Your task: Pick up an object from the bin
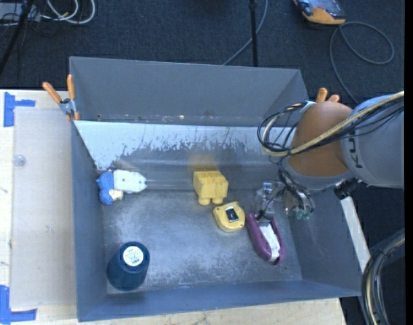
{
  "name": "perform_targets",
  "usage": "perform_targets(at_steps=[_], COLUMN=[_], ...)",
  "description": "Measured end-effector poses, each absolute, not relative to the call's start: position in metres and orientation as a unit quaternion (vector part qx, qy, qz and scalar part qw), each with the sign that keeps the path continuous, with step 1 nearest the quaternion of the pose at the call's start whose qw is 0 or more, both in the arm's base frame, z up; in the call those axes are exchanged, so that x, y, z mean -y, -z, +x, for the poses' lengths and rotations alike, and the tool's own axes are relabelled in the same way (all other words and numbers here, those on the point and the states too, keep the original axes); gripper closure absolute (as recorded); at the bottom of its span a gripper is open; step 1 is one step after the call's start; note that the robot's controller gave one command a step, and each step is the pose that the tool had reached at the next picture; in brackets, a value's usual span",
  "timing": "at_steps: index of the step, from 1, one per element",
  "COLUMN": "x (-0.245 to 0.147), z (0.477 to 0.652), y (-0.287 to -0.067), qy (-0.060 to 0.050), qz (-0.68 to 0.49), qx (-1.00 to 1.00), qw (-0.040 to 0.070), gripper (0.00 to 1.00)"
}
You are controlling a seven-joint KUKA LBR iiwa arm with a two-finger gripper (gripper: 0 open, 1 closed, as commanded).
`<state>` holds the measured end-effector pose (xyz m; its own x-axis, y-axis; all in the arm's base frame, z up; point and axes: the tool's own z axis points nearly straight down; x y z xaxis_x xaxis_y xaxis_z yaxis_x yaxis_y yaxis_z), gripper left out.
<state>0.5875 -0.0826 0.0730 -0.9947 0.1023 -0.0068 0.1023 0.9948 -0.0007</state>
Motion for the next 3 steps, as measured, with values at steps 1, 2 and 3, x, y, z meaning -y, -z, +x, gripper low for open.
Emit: perform_targets(at_steps=[1,2,3], x=[0.0818,0.0816,0.0814], z=[0.5868,0.5854,0.5854], y=[-0.0719,-0.0703,-0.0702], qy=[0.000,0.000,0.000], qz=[0.051,0.050,0.049], qx=[-0.999,-0.999,-0.999], qw=[0.003,0.000,0.000], gripper=[0.00,1.00,0.00])
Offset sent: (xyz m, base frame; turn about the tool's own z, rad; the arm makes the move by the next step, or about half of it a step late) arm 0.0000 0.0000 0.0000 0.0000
